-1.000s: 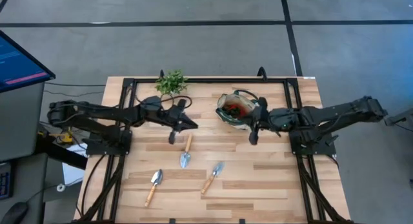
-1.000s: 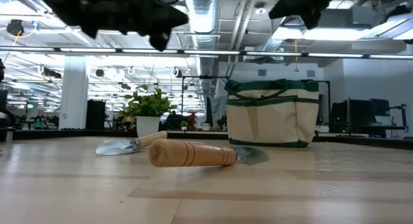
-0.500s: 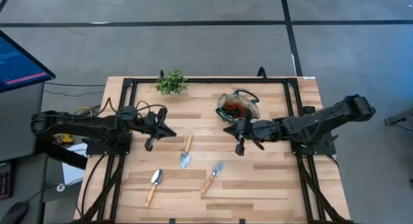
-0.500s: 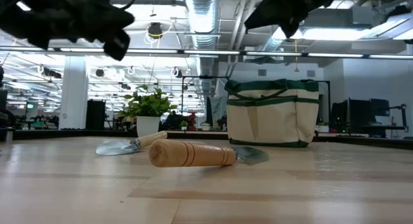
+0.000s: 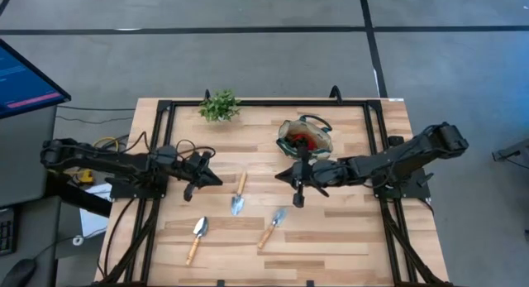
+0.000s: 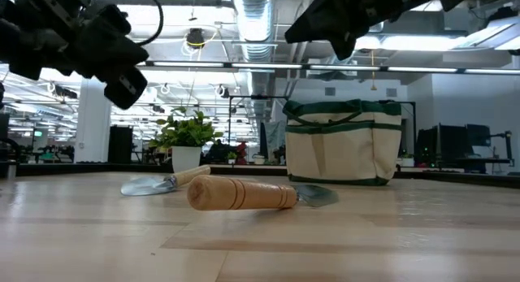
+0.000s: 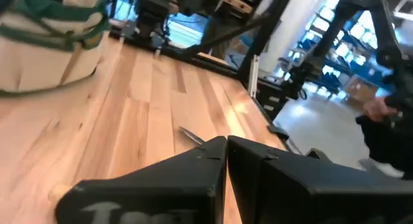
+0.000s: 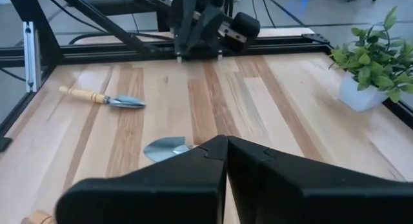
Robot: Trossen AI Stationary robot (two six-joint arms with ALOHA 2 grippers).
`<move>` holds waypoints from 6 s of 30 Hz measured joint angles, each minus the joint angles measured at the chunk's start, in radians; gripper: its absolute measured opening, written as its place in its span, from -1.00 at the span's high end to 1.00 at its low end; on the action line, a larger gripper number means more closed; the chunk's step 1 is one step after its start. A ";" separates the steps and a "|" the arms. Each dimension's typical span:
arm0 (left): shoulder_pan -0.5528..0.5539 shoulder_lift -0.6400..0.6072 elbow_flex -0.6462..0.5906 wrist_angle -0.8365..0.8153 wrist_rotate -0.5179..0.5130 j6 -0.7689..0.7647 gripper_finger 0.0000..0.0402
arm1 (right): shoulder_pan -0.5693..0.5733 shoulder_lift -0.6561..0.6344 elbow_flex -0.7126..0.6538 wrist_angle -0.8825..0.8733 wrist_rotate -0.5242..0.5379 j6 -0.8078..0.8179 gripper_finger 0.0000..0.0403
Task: Pick & Place Garden tools in Gardening bag
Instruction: Put the trowel into the gardening bag
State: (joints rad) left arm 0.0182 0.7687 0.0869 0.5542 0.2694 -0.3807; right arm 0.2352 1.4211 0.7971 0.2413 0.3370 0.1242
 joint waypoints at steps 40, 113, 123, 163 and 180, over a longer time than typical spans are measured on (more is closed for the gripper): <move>-0.123 0.757 0.278 -0.056 -0.661 -0.198 0.99 | 0.065 -0.072 0.000 -0.002 -0.022 0.023 1.00; -0.116 0.299 0.336 -0.328 -0.410 0.115 0.99 | 0.023 0.176 0.005 0.080 -0.082 0.215 1.00; -0.165 0.113 0.199 -0.328 -0.322 0.162 0.99 | -0.003 0.390 0.174 0.087 -0.199 0.217 1.00; -0.242 0.075 0.191 -0.297 -0.316 0.220 0.99 | -0.040 0.531 0.337 -0.211 -0.205 0.451 0.36; -0.242 0.075 0.192 -0.291 -0.316 0.216 0.99 | -0.040 0.647 0.339 -0.120 -0.180 0.443 0.40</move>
State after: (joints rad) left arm -0.2240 0.8440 0.2787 0.2633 -0.0471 -0.1646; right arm 0.1955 2.0683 1.1357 0.1217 0.1568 0.5671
